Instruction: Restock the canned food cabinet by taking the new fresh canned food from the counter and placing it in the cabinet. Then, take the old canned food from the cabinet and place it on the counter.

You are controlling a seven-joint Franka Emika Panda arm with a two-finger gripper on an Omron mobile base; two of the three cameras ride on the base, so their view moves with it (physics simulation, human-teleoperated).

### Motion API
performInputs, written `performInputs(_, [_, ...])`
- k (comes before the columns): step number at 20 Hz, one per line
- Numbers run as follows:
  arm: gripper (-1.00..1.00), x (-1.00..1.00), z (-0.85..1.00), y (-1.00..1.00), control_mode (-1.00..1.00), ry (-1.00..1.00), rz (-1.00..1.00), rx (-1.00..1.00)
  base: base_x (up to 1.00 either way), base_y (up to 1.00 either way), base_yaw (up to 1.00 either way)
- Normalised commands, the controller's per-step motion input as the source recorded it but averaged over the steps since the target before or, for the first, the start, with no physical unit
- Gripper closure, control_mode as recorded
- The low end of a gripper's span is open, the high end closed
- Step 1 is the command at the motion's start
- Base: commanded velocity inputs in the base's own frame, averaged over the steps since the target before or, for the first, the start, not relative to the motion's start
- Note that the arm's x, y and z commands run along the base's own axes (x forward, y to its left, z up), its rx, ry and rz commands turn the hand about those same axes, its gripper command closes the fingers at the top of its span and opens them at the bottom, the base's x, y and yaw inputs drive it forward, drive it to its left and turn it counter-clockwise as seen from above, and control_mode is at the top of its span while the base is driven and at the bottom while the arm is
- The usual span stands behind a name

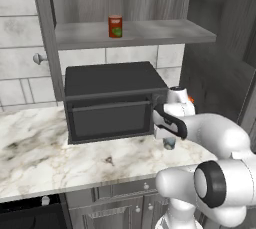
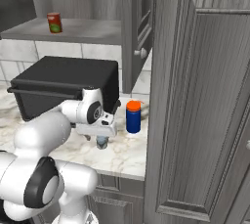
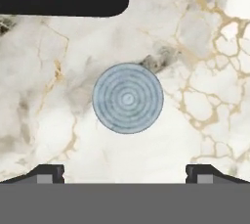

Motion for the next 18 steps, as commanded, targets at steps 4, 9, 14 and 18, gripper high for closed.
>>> performInputs(4, [-1.0, 0.06, -0.45, 0.0, -1.0, 0.0, -0.03, 0.06, 0.0, 0.0, 0.0])
performInputs(9, [-1.0, 0.14, -0.19, 0.0, -1.0, 0.0, -0.02, 0.01, 0.0, 0.0, 0.0])
performInputs(14, [-1.0, 0.11, -0.08, 0.0, -1.0, -0.02, -0.01, 0.0, 0.0, 0.0, 0.0])
performInputs(18, [-1.0, 0.11, -0.08, 0.0, -1.0, -0.05, -0.02, 0.0, 0.0, 0.0, 0.0])
